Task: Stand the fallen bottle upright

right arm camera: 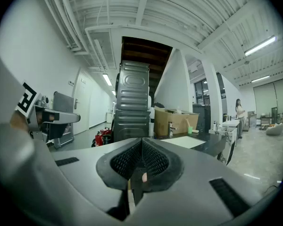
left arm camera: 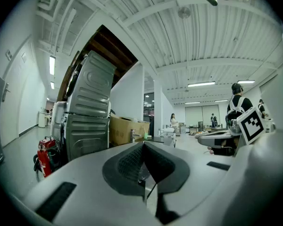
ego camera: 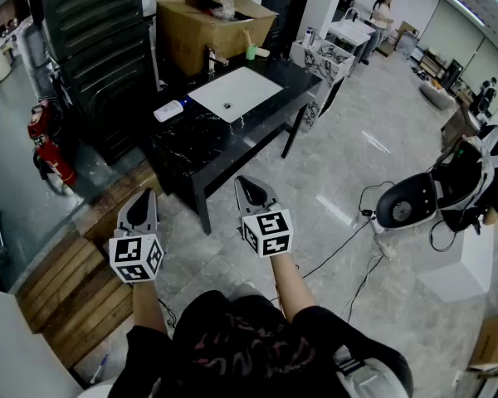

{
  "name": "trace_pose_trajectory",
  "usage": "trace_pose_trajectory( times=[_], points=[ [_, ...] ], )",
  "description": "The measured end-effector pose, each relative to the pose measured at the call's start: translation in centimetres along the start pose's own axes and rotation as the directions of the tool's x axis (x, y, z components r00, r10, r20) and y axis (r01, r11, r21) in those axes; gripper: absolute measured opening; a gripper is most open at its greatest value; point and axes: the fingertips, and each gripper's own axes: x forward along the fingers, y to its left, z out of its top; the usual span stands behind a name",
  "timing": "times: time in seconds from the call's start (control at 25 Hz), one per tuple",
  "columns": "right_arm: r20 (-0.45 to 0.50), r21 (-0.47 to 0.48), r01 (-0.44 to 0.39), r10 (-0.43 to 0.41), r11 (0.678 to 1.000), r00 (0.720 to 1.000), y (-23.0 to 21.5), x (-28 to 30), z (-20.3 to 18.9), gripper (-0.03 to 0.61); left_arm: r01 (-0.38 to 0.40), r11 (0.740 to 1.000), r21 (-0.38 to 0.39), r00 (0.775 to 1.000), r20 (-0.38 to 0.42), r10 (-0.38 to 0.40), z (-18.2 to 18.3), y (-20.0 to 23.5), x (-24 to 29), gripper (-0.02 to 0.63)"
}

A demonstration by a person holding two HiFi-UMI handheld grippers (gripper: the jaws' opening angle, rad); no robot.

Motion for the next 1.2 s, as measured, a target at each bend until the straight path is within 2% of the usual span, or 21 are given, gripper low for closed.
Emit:
trace_pose_trajectory(
  times=[0.32,0.64,0.84,1.2],
  points=[
    [-0.006,-0.035,0.004,-0.004,0.999,1.0,0.1,1.4,-0.4,0.014,0.003,1.0,0.028,1.0,-0.018,-0.003,-0.5,0.8,1.1,0.015],
    [-0.01,-0.033,-0.003,0.002,0.999,1.0,0.6,2.1,-1.5,0.014,0.007,1.0,0.027,0.999,-0.039,-0.006,-1.6,1.5,1.4,0.015],
    [-0.016,-0.066,0.013,-0.014,0.998,1.0,0.2,3.0,-1.7,0.014,0.009,1.0,0.018,0.998,-0.057,-0.008,-2.2,2.2,2.2,0.015],
    [-0.04,-0.04,-0.004,0.002,0.999,0.999,-1.6,9.3,-2.0,0.014,0.0,1.0,0.009,0.995,-0.104,0.001,-3.3,5.0,6.9,0.015]
  ],
)
